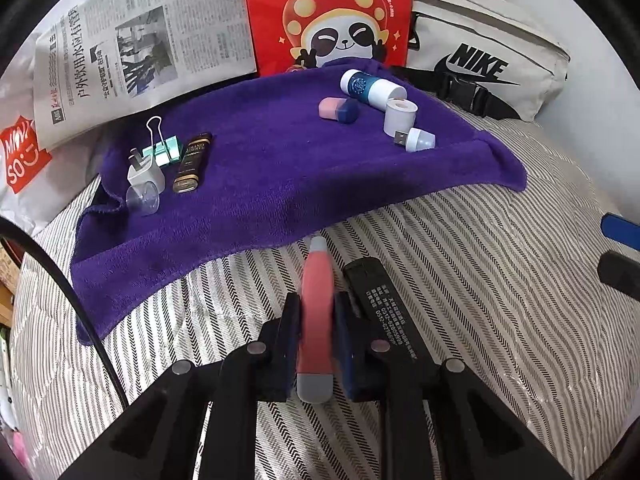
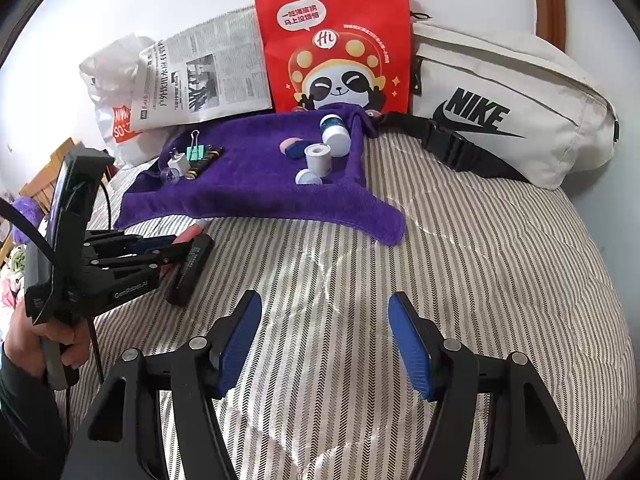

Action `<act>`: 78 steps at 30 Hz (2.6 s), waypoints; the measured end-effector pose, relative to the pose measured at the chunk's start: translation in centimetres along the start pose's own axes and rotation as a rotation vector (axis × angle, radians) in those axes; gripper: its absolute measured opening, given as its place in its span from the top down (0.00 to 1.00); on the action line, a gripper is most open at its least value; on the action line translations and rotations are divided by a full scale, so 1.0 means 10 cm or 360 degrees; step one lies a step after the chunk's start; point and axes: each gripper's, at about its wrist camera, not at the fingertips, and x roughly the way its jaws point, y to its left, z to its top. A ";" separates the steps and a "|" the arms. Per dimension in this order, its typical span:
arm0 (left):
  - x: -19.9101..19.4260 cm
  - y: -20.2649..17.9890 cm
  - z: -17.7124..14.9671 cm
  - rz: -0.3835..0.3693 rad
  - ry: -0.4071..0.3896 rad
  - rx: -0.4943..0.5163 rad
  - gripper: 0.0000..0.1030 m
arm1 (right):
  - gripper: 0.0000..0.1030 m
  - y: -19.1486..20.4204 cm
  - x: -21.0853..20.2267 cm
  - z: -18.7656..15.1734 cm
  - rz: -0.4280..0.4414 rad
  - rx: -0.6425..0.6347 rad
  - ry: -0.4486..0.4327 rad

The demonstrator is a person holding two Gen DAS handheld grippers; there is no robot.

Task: Organize rigid objects
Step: 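Grasp the pink marker with the left gripper while the right grasps the black pen, then carry the pink marker and black pen over the purple towel with both grippers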

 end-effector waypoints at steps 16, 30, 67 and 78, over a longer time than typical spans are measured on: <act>-0.13 0.53 -0.19 0.0146 0.0024 -0.0143 0.84 | 0.37 0.44 0.21 0.04 0.0103 -0.0094 0.0045; -0.20 0.94 -0.39 0.0120 -0.0024 -0.0292 0.83 | 0.40 1.07 0.63 0.19 0.0062 -0.0232 0.0100; -0.26 1.01 -0.52 0.0119 -0.0040 -0.0322 0.83 | 0.78 1.18 0.81 0.10 0.0057 -0.0407 0.0280; -0.25 1.02 -0.51 0.0085 -0.0076 -0.0339 0.84 | 0.78 1.17 0.85 0.12 0.0061 -0.0386 0.0224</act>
